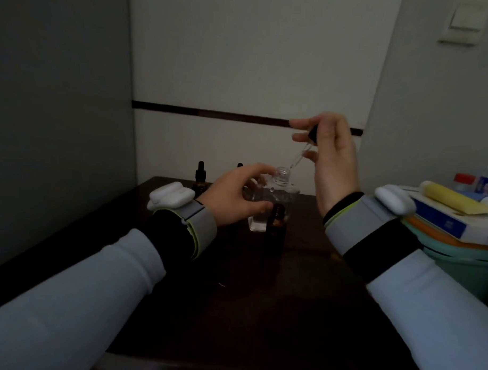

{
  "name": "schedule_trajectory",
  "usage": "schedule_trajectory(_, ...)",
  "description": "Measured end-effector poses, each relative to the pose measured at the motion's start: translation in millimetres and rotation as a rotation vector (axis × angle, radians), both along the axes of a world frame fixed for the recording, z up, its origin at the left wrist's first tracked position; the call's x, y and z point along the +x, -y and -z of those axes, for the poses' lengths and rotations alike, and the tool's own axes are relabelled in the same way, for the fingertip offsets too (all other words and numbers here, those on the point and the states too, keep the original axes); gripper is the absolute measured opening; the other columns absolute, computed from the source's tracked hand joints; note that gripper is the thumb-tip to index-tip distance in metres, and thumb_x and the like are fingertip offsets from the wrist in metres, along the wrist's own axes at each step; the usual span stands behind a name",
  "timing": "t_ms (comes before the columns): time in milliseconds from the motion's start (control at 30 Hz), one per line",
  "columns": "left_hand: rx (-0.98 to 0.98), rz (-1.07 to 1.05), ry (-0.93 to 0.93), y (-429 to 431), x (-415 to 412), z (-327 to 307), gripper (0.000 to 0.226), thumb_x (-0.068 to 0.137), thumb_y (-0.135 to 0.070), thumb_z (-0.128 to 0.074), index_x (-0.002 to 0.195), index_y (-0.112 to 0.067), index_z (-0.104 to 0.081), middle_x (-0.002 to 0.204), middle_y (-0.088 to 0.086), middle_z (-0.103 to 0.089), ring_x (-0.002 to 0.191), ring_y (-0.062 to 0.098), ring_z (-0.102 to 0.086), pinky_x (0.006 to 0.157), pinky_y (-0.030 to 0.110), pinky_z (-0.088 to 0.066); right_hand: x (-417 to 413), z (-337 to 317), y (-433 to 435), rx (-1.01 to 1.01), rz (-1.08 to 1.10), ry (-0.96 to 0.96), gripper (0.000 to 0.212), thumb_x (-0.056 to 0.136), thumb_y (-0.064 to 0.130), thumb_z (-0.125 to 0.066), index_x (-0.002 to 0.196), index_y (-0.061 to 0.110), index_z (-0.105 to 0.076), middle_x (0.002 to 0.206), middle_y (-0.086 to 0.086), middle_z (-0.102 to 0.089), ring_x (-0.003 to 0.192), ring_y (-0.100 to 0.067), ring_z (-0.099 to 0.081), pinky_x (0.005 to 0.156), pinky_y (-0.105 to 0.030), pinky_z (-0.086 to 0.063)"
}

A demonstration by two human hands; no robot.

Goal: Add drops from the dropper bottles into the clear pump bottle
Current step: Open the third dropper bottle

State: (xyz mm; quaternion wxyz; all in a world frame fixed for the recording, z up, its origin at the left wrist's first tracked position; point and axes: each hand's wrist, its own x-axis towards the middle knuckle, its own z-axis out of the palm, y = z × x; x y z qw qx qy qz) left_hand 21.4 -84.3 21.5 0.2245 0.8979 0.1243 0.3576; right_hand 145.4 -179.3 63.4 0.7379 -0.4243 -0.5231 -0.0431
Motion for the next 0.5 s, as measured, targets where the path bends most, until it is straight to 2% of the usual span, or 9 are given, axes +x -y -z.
schedule_trajectory(133, -0.020, 0.015, 0.009, -4, 0, 0, 0.049, 0.077, -0.021, -0.075, 0.112, -0.042, -0.049, 0.113, -0.002, -0.057, 0.097, 0.012, -0.060, 0.081, 0.028, -0.054, -3, 13, -8, -0.133, -0.071, 0.076, 0.025, 0.101, 0.021, -0.037, 0.088, 0.021, -0.058, 0.098, 0.007, -0.068, 0.087, 0.000, -0.060, 0.072, -0.010, -0.043)
schedule_trajectory(267, -0.068, 0.040, 0.034, -7, 1, 0, 0.049, 0.074, -0.018, -0.077, 0.109, -0.041, -0.052, 0.109, 0.000, -0.061, 0.090, 0.009, -0.062, 0.074, 0.025, -0.052, -2, 28, -15, -0.262, -0.109, 0.069, 0.026, 0.099, 0.018, -0.043, 0.091, 0.014, -0.067, 0.101, 0.002, -0.070, 0.098, -0.011, -0.060, 0.082, -0.018, -0.049)
schedule_trajectory(400, -0.083, 0.039, 0.046, -8, 2, 1, 0.050, 0.073, -0.016, -0.079, 0.111, -0.037, -0.054, 0.108, 0.000, -0.062, 0.087, 0.008, -0.061, 0.072, 0.022, -0.050, -5, 28, -14, -0.246, -0.152, 0.037, 0.024, 0.098, 0.012, -0.044, 0.094, 0.003, -0.065, 0.094, -0.005, -0.070, 0.088, -0.007, -0.066, 0.079, -0.017, -0.051)
schedule_trajectory(500, -0.088, 0.044, 0.057, -8, 2, 1, 0.049, 0.073, -0.015, -0.079, 0.109, -0.038, -0.054, 0.107, 0.001, -0.062, 0.086, 0.008, -0.061, 0.071, 0.021, -0.050, -5, 28, -15, -0.244, -0.172, 0.030, 0.024, 0.099, 0.013, -0.043, 0.091, 0.004, -0.064, 0.091, -0.004, -0.070, 0.088, -0.009, -0.067, 0.082, -0.021, -0.053)
